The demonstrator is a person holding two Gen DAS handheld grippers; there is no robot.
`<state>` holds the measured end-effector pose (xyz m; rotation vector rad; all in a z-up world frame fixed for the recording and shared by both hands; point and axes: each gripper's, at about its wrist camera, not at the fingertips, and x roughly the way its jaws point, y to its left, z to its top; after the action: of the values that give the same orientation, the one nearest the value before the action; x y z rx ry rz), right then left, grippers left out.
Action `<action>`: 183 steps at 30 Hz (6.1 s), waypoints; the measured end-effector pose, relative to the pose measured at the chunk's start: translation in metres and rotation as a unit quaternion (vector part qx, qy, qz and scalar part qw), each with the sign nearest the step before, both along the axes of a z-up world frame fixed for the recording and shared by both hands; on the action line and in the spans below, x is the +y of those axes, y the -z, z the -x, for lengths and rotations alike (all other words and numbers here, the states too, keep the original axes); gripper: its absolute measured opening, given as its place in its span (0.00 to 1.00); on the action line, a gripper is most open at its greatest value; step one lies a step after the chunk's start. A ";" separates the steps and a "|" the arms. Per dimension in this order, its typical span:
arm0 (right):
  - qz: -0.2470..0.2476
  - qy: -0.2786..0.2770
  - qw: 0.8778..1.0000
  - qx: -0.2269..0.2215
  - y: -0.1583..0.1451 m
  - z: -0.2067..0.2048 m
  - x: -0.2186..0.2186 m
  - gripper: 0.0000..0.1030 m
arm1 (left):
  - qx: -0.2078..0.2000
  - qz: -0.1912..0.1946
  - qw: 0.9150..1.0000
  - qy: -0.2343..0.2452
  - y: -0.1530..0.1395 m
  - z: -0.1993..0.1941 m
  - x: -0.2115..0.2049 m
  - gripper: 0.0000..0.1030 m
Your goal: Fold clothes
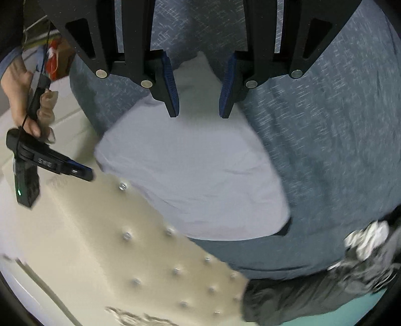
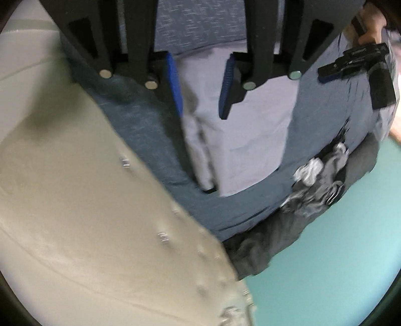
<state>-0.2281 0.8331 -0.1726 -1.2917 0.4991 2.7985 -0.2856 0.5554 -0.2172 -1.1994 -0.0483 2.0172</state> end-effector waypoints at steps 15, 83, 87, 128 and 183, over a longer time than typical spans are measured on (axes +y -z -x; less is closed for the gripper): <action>0.029 0.028 0.997 -0.061 0.097 -0.004 0.013 0.00 | 0.014 0.073 0.997 0.038 0.070 -0.018 0.030 0.35; -0.048 0.069 0.992 0.097 -0.111 -0.155 -0.131 0.03 | 0.107 0.006 0.994 0.005 -0.153 -0.136 -0.061 0.53; -0.057 0.074 0.991 0.099 -0.118 -0.168 -0.142 0.03 | 0.115 0.003 0.993 0.006 -0.165 -0.147 -0.070 0.59; -0.096 0.119 0.978 0.140 -0.171 -0.280 -0.235 0.63 | 0.211 -0.006 0.977 -0.019 -0.215 -0.239 -0.154 0.97; -0.113 0.139 0.972 0.151 -0.174 -0.367 -0.312 0.95 | 0.233 -0.007 0.972 -0.035 -0.216 -0.308 -0.219 1.00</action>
<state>0.1392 0.5208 0.0012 -0.6980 0.3242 2.7196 0.0221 0.3368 -0.0009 -0.6968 0.1299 2.3074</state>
